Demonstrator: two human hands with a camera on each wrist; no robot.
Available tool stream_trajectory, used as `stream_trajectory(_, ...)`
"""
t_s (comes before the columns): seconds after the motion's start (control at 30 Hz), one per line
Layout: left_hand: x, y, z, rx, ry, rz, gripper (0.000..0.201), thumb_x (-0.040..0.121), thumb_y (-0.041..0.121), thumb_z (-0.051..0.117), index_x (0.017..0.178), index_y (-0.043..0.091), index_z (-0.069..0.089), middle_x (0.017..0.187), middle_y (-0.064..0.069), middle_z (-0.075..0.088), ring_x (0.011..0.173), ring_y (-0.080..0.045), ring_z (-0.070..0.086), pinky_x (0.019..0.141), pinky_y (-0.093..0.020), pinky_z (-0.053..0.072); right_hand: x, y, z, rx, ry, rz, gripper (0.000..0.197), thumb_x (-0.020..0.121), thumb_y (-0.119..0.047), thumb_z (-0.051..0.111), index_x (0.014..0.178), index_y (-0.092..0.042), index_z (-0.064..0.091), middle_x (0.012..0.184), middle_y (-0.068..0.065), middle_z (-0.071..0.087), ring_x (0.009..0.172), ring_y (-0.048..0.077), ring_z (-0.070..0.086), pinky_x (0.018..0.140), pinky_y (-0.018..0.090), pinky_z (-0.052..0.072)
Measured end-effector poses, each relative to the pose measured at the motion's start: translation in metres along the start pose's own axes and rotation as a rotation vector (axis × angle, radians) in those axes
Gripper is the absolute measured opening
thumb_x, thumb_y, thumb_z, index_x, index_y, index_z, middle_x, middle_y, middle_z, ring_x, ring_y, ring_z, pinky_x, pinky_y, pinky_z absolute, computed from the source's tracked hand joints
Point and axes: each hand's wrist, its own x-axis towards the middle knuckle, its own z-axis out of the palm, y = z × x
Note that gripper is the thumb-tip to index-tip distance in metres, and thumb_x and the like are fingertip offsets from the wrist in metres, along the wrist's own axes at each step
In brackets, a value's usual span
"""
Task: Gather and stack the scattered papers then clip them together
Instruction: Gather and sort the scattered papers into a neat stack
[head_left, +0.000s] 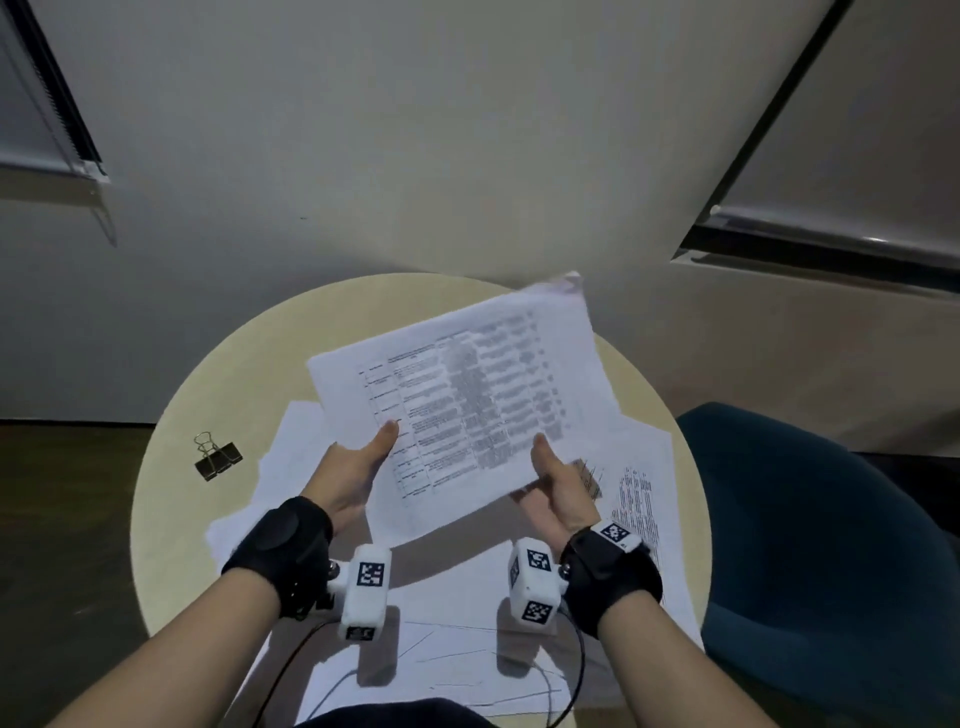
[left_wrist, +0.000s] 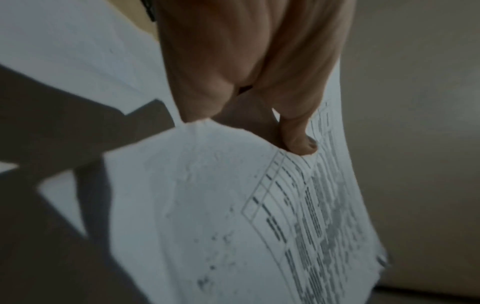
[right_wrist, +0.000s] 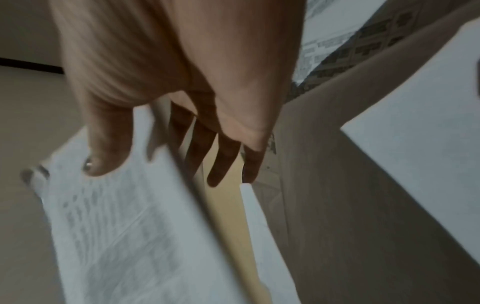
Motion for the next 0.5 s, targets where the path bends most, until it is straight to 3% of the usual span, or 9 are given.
stream_trajectory(0.07, -0.003, -0.008, -0.002, 0.131, 0.033, 0.021, 0.029, 0.093, 0.019, 0.059, 0.115, 0.0, 0.06, 0.092, 0.001, 0.07, 0.074, 0.002, 0.07, 0.063, -0.008, 0.053, -0.001, -0.002, 0.007, -0.114, 0.1, 0.028, 0.037, 0.09, -0.024, 0.064, 0.123, -0.007, 0.059, 0.129, 0.001, 0.059, 0.129, 0.022, 0.047, 0.115, 0.043, 0.028)
stream_trajectory(0.1, -0.003, -0.011, -0.006, 0.176, 0.043, 0.018, 0.029, 0.09, 0.019, 0.064, 0.112, 0.001, 0.061, 0.086, 0.002, 0.071, 0.074, -0.001, 0.069, 0.069, -0.011, 0.055, 0.003, -0.006, 0.007, -0.154, 0.126, -0.005, 0.041, 0.091, -0.024, 0.064, 0.127, -0.005, 0.058, 0.132, -0.006, 0.054, 0.136, 0.019, 0.039, 0.114, 0.039, 0.029)
stream_trajectory(0.17, -0.002, -0.011, -0.018, 0.261, 0.06, 0.011, 0.031, 0.077, 0.026, 0.078, 0.096, 0.008, 0.062, 0.075, 0.003, 0.068, 0.073, -0.008, 0.068, 0.081, -0.026, 0.057, 0.006, -0.014, 0.01, -0.295, 0.175, -0.102, 0.061, 0.079, -0.039, 0.076, 0.125, -0.002, 0.06, 0.119, -0.008, 0.062, 0.131, 0.018, 0.048, 0.098, 0.033, 0.043)
stream_trajectory(0.2, 0.0, -0.009, -0.025, 0.331, 0.101, 0.024, 0.039, 0.071, 0.029, 0.083, 0.095, 0.011, 0.058, 0.082, -0.002, 0.066, 0.08, -0.013, 0.066, 0.083, -0.028, 0.055, 0.013, -0.018, 0.005, -0.389, 0.216, -0.167, 0.072, 0.068, -0.049, 0.082, 0.119, -0.002, 0.063, 0.109, -0.005, 0.068, 0.121, 0.021, 0.057, 0.092, 0.034, 0.049)
stream_trajectory(0.23, 0.003, -0.006, -0.03, 0.433, 0.166, 0.043, 0.051, 0.07, 0.03, 0.083, 0.11, 0.016, 0.055, 0.104, -0.006, 0.063, 0.1, -0.018, 0.061, 0.089, -0.031, 0.051, 0.014, -0.026, 0.003, -0.483, 0.243, -0.232, 0.069, 0.065, -0.049, 0.084, 0.111, -0.002, 0.064, 0.097, -0.002, 0.071, 0.106, 0.02, 0.066, 0.084, 0.034, 0.054)
stream_trajectory(0.3, 0.01, 0.004, -0.034, 0.656, 0.263, 0.169, 0.093, 0.074, 0.031, 0.081, 0.148, 0.025, 0.025, 0.151, -0.002, 0.034, 0.139, -0.02, 0.032, 0.112, -0.041, 0.033, 0.008, -0.041, 0.006, -0.595, 0.211, -0.325, 0.036, 0.077, -0.029, 0.08, 0.093, -0.001, 0.063, 0.075, -0.001, 0.07, 0.074, 0.014, 0.068, 0.066, 0.028, 0.056)
stream_trajectory(0.33, 0.012, 0.011, -0.033, 0.74, 0.269, 0.273, 0.104, 0.072, 0.033, 0.082, 0.152, 0.028, 0.015, 0.157, 0.003, 0.023, 0.144, -0.017, 0.022, 0.116, -0.041, 0.025, 0.009, -0.048, 0.006, -0.673, 0.194, -0.359, 0.027, 0.08, -0.025, 0.077, 0.087, -0.003, 0.063, 0.074, 0.001, 0.069, 0.07, 0.015, 0.066, 0.065, 0.029, 0.056)
stream_trajectory(0.4, 0.015, 0.027, -0.021, 0.8, 0.143, 0.409, 0.101, 0.069, 0.031, 0.085, 0.15, 0.028, 0.024, 0.152, 0.011, 0.033, 0.14, -0.008, 0.03, 0.114, -0.033, 0.028, 0.003, -0.054, 0.009, -0.833, 0.137, -0.38, 0.026, 0.081, -0.032, 0.073, 0.088, -0.007, 0.068, 0.084, 0.008, 0.071, 0.079, 0.021, 0.067, 0.074, 0.034, 0.055)
stream_trajectory(0.5, 0.012, 0.034, -0.001, 0.724, -0.184, 0.285, 0.051, 0.075, 0.021, 0.08, 0.121, 0.027, 0.058, 0.107, 0.02, 0.071, 0.103, 0.006, 0.063, 0.093, -0.021, 0.051, 0.002, -0.041, 0.002, -1.014, 0.068, -0.304, 0.081, 0.061, -0.073, 0.069, 0.112, -0.01, 0.066, 0.11, 0.009, 0.068, 0.098, 0.021, 0.067, 0.092, 0.041, 0.054)
